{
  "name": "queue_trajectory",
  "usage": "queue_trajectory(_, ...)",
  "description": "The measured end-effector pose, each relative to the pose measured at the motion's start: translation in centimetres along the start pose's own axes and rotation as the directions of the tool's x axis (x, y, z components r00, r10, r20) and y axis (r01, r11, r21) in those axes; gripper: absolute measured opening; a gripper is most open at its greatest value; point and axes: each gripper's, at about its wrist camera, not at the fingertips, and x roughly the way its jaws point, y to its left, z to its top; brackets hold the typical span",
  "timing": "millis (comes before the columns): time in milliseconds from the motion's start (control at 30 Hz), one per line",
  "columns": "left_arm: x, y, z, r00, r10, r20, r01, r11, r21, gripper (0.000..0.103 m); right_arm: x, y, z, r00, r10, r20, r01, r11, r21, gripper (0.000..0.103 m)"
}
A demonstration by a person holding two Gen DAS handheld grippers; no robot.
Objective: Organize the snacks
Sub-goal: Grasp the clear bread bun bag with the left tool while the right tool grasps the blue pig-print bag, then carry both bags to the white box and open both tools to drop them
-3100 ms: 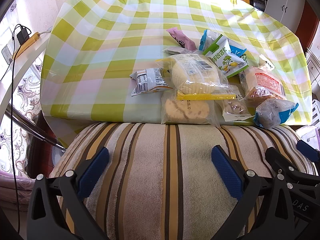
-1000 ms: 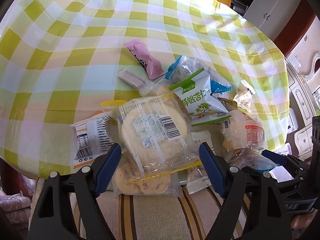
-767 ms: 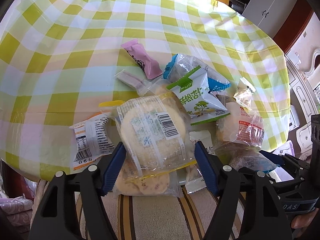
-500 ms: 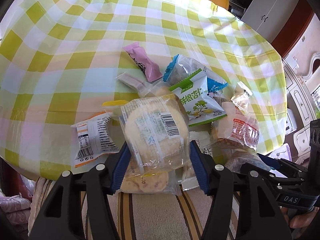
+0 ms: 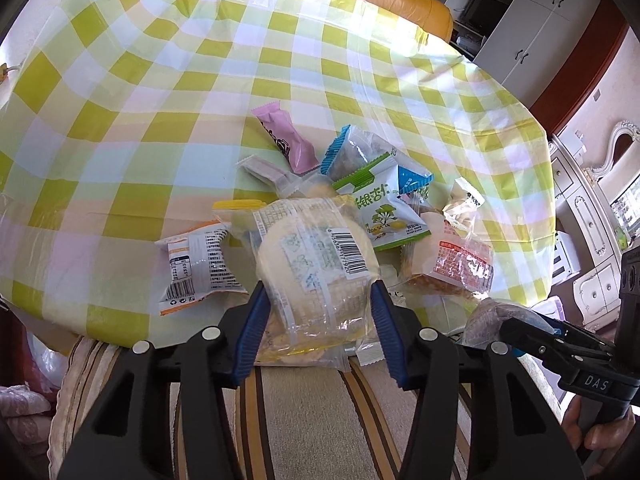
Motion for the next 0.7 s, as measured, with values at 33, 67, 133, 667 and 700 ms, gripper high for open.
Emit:
queue_trajectory(33, -0.2, 0.0, 0.0, 1.000, -0.002, 0.005, 0.002, 1.000, 0.000, 0.050, -0.2, -0.1, 0.1, 1.000, 0.001, 0.005, -0.001, 1.000, 0.004, 0.067)
queue_trajectory(67, -0.4, 0.0, 0.0, 1.000, -0.001, 0.011, 0.001, 1.000, 0.000, 0.050, -0.5, -0.2, 0.2, 1.000, 0.001, 0.010, -0.001, 1.000, 0.006, 0.067)
queue_trajectory(133, -0.8, -0.1, 0.0, 1.000, -0.001, 0.025, 0.001, 1.000, 0.000, 0.049, -1.0, -0.4, 0.3, 1.000, 0.003, 0.023, -0.003, 1.000, 0.010, 0.067)
queue_trajectory(667, -4.2, -3.9, 0.3, 0.990, -0.123, 0.076, 0.117, 0.990, 0.081, 0.048, -6.4, -5.7, 0.9, 0.989, -0.072, 0.129, 0.057, 0.991, 0.120, 0.067)
queue_trajectory(700, -4.1, -4.7, 0.3, 0.988, -0.140, 0.068, 0.133, 0.986, 0.098, 0.048, -6.8, -6.5, 0.7, 0.987, -0.085, 0.133, 0.067, 0.988, 0.136, 0.067)
